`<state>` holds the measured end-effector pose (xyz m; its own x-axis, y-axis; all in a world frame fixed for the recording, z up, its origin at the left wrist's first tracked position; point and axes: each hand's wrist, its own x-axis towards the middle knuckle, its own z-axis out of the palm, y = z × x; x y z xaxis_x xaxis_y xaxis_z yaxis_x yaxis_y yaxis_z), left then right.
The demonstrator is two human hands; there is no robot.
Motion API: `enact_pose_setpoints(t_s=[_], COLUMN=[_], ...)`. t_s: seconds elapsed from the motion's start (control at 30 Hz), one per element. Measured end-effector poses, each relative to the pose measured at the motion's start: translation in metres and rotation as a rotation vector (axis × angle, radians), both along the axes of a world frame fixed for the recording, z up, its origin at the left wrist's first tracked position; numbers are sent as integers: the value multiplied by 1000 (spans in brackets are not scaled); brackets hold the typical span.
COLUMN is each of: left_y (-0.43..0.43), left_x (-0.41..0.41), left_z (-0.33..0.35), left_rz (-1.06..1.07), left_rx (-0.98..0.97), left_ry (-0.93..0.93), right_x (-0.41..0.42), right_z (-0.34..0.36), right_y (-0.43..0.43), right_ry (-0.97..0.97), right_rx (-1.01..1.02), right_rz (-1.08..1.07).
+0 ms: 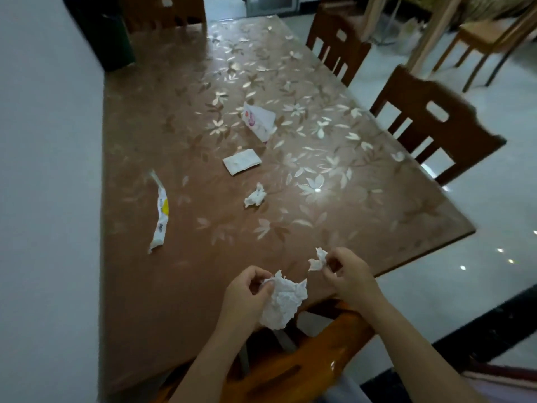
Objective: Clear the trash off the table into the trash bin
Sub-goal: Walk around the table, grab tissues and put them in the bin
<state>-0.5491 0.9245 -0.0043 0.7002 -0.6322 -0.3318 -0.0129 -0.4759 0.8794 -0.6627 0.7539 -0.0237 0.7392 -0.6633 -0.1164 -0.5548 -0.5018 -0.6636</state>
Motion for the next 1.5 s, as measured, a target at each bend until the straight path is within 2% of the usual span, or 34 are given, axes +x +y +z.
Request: enact_pose_setpoints(t_s=[0.2, 0.4, 0.53, 0.67, 0.83, 0.97, 1.13, 1.3, 1.5], left_y=[-62, -145, -221, -299, -374, -432, -506, -624, -766], left_x=[-36, -99, -165, -235, -301, -329, -353, -364, -354], left_z=[26, 42, 49, 54, 55, 42, 25, 9, 28], left_rz=[-193, -302, -383, -548, -656, -729, -759, -732, -674], left_rx=[-22, -111, -160, -229, -265, -256, -213, -220, -282], left_ry=[-45, -157, -199, -337, -422, -455, -383, -362, -319], right_x=[-71, -151, -229, -310, -375, -408, -433, -448, -435], right_z=[29, 44, 54, 61, 69, 59, 51, 46, 65], right_y=[-36, -94, -149, -203, -250, -286, -341, -458, -599], right_ry=[-175, -300, -317, -313, -315, -254, -210, -116, -68], right_rx=[-74, -147, -225, -294, -334, -343, -331, -374, -409], right_rz=[-249, -382, -477, -598, -683, -736, -786, -775, -663])
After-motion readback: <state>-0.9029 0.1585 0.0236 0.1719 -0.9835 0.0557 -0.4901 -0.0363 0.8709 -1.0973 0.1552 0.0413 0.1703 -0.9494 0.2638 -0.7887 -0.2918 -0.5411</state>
